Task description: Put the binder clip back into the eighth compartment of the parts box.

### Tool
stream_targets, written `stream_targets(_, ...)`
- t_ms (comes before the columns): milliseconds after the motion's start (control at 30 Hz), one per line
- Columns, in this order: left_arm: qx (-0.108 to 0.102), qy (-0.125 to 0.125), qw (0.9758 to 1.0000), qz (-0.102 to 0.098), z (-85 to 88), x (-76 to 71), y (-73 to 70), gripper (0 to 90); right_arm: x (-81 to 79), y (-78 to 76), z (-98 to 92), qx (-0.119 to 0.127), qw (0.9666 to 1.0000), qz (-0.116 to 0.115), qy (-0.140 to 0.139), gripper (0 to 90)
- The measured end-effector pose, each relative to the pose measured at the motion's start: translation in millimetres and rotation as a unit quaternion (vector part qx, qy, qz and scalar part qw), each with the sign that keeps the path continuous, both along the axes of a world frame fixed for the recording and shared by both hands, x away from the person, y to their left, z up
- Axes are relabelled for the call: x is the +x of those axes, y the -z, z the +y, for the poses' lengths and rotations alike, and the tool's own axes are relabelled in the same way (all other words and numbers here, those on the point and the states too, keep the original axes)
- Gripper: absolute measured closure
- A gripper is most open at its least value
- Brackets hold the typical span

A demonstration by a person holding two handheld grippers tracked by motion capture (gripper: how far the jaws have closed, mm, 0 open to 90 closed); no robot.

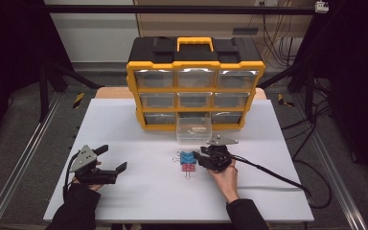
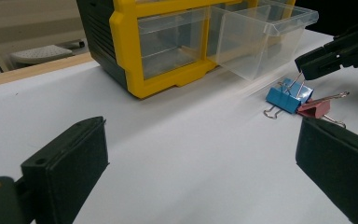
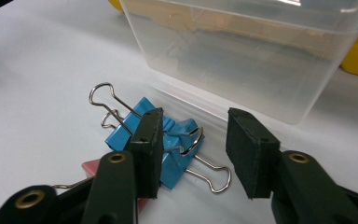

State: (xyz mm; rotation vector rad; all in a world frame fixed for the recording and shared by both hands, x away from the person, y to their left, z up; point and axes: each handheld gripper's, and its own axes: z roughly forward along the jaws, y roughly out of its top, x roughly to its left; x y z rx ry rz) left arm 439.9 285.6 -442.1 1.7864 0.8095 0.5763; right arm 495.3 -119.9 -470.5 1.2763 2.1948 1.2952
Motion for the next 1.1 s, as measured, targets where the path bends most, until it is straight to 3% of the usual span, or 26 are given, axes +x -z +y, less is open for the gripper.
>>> stream_targets(33, 0.000, 0.000, 1.0000, 0.000, -0.1, 0.0, 0.0, 1.4, -0.7, 0.0, 0.9, 0.005, 0.9999, 0.010, 0.005, 59.0)
stream_targets(133, 0.000, 0.000, 1.0000, 0.000, 0.0, 0.0, 0.0, 1.4, 1.0, 1.7, 0.2, -0.006, 0.9999, 0.010, -0.002, 60.7)
stream_targets(500, 0.000, 0.000, 1.0000, -0.001, -0.1, -0.1, -0.2, 1.4, 2.0, 1.5, 1.3, 0.014, 0.9994, 0.030, -0.004, 73.2)
stream_targets(1100, 0.000, -0.001, 1.0000, -0.001, -0.2, -0.2, -0.4, 1.4, -1.4, -4.7, -0.7, 0.023, 0.9993, 0.028, -0.005, 82.0)
